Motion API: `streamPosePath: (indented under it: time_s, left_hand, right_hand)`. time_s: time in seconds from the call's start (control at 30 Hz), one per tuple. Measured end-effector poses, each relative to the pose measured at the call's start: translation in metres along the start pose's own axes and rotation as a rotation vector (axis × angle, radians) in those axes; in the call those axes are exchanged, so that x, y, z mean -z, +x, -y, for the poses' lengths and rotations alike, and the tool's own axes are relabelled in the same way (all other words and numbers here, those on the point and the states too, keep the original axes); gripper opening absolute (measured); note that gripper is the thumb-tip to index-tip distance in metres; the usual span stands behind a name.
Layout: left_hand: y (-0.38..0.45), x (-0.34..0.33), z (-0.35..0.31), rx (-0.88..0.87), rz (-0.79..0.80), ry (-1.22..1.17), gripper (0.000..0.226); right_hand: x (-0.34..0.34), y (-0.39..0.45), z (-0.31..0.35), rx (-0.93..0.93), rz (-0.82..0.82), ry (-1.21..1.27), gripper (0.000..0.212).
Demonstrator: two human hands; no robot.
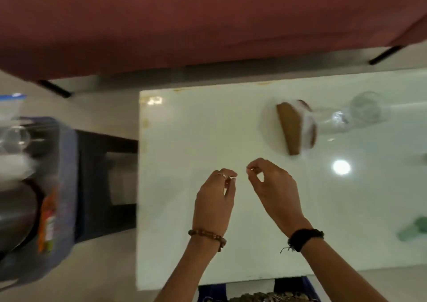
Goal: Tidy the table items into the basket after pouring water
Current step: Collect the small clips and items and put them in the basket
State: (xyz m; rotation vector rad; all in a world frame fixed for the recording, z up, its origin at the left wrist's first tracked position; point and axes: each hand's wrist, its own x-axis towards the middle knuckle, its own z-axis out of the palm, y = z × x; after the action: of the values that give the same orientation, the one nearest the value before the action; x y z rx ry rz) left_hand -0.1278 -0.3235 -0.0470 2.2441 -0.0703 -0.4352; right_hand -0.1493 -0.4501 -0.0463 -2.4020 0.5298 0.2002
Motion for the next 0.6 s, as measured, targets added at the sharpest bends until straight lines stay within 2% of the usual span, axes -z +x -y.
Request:
streamPosePath:
  time_s: [0.2, 0.33, 0.4, 0.5, 0.6]
  left_hand:
    - [0.006, -0.167, -0.107, -0.126, 0.294, 0.040, 0.017]
    - [0.004, -0.258, -0.163, -0.137, 0.398, 0.050, 0.015]
    - [0.004, -0.298, -0.186, -0.183, 0.454, 0.142, 0.014]
    - [0.012, -0.347, -0.210, -0.345, 0.524, 0.393, 0.019]
    - [0.028, -0.386, -0.233, -0.445, 0.563, 0.503, 0.022]
  right_hand:
    - [0.105, -0.002, -0.153, -0.233, -0.137, 0.028, 0.006]
    - [0.159, -0.005, -0.239, -0.385, -0.205, 0.068, 0.008]
    - [0.183, -0.008, -0.280, -0.460, -0.237, 0.076, 0.009]
    - [0.209, -0.010, -0.332, -0.545, -0.278, 0.091, 0.010]
    - [0.225, -0.013, -0.378, -0.634, -0.322, 0.118, 0.010]
